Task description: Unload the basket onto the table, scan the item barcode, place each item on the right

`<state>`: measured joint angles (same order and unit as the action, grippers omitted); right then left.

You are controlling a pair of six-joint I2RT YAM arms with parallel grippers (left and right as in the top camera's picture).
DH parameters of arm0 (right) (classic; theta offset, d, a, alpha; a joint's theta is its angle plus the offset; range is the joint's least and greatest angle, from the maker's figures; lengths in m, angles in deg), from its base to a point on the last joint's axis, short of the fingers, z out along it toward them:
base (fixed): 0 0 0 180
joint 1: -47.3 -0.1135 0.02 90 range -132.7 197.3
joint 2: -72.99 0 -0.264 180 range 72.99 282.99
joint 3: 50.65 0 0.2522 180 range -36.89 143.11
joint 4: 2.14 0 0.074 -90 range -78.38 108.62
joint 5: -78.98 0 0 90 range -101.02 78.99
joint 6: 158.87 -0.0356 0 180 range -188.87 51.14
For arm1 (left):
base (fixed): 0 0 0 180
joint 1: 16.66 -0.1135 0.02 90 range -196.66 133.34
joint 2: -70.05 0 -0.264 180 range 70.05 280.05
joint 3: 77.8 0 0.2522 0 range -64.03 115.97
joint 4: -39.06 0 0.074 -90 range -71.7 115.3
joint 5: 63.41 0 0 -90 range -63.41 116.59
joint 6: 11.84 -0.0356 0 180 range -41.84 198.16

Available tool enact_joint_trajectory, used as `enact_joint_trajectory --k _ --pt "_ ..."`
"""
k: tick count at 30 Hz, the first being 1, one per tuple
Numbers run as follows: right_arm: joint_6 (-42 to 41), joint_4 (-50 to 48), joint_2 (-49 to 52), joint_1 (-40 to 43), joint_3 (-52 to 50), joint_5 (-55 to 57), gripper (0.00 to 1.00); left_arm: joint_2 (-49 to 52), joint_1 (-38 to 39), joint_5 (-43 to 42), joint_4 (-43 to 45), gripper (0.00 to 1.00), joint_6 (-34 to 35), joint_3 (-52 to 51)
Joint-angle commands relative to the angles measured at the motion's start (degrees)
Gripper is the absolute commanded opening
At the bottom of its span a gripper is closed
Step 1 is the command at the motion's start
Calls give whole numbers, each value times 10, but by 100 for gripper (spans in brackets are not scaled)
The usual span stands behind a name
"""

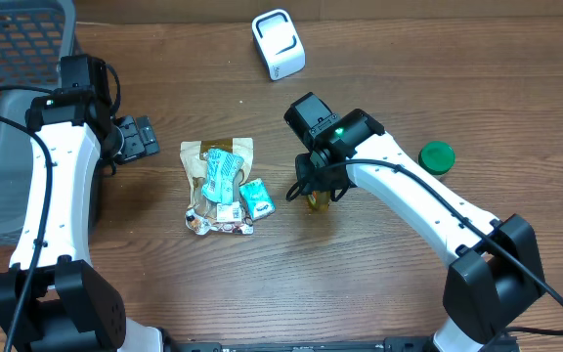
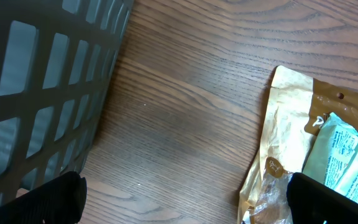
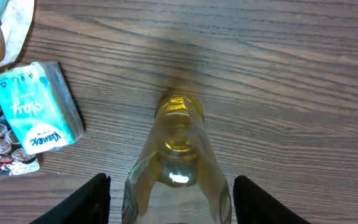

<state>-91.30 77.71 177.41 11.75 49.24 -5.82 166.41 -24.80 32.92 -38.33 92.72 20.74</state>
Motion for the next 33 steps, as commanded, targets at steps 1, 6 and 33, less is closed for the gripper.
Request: enact_joint_trajectory --k 1,6,33 --pt "-1 0 2 2 -4 7 60 -9 -1 7 0 100 -7 12" --pt "-1 0 3 2 -4 7 61 -9 -1 7 0 99 -7 12" --pt "-1 -9 4 2 -10 14 68 -9 -1 7 0 100 -7 12"
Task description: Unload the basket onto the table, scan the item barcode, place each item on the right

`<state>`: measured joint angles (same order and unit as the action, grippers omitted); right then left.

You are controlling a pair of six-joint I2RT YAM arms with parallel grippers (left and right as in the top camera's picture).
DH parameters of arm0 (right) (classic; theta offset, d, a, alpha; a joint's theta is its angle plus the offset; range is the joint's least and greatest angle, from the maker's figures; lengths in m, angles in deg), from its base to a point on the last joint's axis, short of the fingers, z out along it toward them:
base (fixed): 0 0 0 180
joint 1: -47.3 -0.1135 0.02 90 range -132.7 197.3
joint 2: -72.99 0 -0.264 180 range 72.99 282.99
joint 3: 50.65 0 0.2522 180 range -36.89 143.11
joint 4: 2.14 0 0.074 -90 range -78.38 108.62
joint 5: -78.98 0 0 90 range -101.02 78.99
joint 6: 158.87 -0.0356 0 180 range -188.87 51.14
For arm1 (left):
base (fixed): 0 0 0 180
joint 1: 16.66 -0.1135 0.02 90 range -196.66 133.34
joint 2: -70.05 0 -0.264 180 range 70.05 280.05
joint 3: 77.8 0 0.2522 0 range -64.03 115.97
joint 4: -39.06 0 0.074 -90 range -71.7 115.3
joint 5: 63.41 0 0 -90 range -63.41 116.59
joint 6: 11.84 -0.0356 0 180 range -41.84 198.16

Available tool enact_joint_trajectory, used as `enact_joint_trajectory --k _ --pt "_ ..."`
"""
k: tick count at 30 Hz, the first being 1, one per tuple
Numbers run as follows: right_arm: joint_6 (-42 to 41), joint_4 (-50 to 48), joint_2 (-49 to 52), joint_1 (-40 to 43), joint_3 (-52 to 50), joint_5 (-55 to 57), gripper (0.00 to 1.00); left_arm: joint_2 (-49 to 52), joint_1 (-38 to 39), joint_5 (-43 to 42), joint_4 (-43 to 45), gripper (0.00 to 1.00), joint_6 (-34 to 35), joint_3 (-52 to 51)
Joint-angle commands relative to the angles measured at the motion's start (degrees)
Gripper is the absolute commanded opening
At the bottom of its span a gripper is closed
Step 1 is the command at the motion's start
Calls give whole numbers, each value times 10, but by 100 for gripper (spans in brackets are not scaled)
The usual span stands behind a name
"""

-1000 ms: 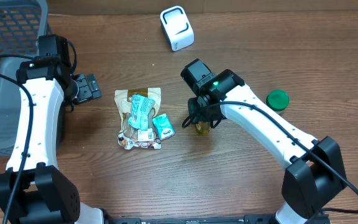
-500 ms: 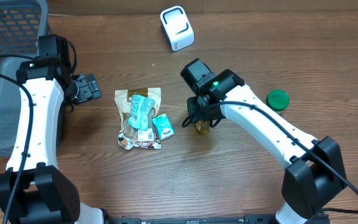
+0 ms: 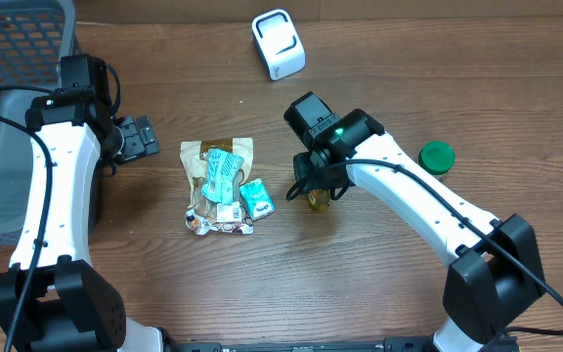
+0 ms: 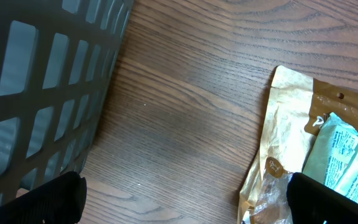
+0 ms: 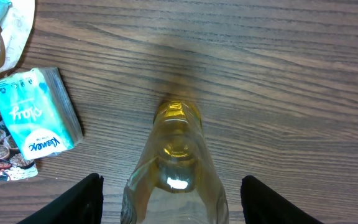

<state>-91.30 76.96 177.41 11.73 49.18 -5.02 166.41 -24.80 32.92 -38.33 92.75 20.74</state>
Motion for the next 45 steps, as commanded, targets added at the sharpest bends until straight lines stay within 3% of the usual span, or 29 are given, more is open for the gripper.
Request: enact_joint_trajectory --k 1,31,38,45 --pt "-1 -2 4 2 -10 6 67 -9 -1 7 0 99 -7 12" --pt "-1 -21 4 2 -31 4 54 -9 -1 7 0 100 -7 12" --pt "-1 -21 4 4 -26 -33 30 -9 -1 7 0 99 -7 12" --pt "44 -11 -11 36 -4 -130 29 -9 -1 7 0 100 -7 12"
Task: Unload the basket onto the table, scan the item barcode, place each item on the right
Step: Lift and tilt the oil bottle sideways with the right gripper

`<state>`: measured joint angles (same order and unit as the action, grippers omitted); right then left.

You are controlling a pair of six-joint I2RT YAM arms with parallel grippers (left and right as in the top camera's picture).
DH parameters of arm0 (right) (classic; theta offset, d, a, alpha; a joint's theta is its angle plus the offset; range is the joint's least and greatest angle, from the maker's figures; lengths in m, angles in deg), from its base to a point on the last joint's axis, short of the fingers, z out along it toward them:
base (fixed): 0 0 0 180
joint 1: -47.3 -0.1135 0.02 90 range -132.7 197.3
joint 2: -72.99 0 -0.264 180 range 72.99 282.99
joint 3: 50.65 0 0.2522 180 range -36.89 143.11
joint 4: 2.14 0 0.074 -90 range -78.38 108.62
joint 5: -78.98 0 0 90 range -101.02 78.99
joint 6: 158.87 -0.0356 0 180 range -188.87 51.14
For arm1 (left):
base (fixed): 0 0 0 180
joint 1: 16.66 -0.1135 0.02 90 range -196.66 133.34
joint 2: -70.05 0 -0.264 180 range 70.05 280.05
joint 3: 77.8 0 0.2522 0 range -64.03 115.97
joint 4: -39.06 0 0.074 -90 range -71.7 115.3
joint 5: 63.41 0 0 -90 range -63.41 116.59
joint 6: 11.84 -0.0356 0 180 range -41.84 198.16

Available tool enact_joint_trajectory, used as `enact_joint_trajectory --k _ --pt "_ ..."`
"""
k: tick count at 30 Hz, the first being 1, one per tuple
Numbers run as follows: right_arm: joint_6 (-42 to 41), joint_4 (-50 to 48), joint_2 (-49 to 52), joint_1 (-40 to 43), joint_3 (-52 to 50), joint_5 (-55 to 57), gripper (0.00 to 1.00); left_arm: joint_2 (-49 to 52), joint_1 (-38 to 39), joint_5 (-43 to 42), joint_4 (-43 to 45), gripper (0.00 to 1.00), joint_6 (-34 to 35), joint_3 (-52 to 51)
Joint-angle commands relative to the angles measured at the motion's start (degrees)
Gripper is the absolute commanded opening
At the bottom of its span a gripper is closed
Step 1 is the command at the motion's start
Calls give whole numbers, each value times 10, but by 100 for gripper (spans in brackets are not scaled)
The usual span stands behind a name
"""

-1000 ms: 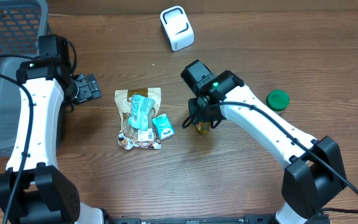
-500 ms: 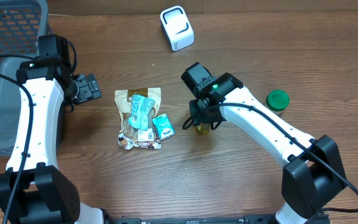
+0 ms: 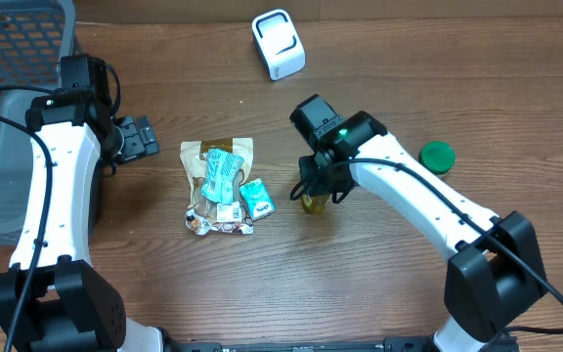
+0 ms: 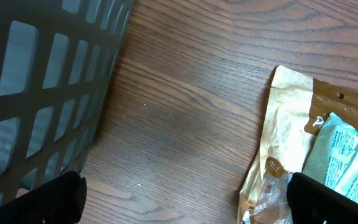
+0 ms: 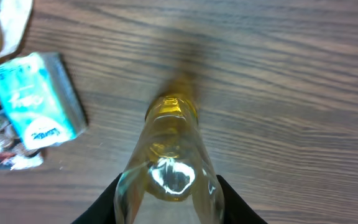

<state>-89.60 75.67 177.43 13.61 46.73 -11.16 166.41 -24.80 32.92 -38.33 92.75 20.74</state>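
Observation:
A clear yellowish bottle (image 5: 169,155) fills the lower middle of the right wrist view, narrow end pointing away. My right gripper (image 5: 169,202) is shut on it, a black finger (image 5: 98,208) pressed against each side. Overhead, the bottle (image 3: 313,202) shows just under that gripper (image 3: 319,181) at the table's middle. The white barcode scanner (image 3: 279,44) stands at the far edge. My left gripper (image 3: 143,137) stays open at the left, beside the basket, with bare wood between its fingers (image 4: 48,199).
A tan snack bag (image 3: 219,184) with small packets on it and a teal tissue pack (image 3: 256,198) lie left of the bottle. A green cap (image 3: 436,155) sits to the right. A dark mesh basket (image 3: 8,59) fills the far left corner.
My right gripper's fingers stood wide apart on either side of the bottle; now they press against it. The right wrist has shifted slightly. The left arm has not moved.
At first my right gripper was open around the bottle. Then its fingers stood a little wider apart, still around it. Now they are shut on the bottle. The left gripper stayed open beside the basket throughout.

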Motion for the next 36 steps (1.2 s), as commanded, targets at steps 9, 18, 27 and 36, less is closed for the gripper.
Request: enact_joint_trajectory --k 9,18,27,36 --pt "139 28 -89 108 20 -289 29 -9 -1 7 0 100 -7 12" --pt "353 128 -122 220 20 -562 29 -9 -1 7 0 100 -7 12" --pt "579 292 -122 258 20 -638 29 -9 -1 7 0 99 -7 12" --pt "584 293 -122 258 20 -640 29 -9 -1 7 0 100 -7 12"
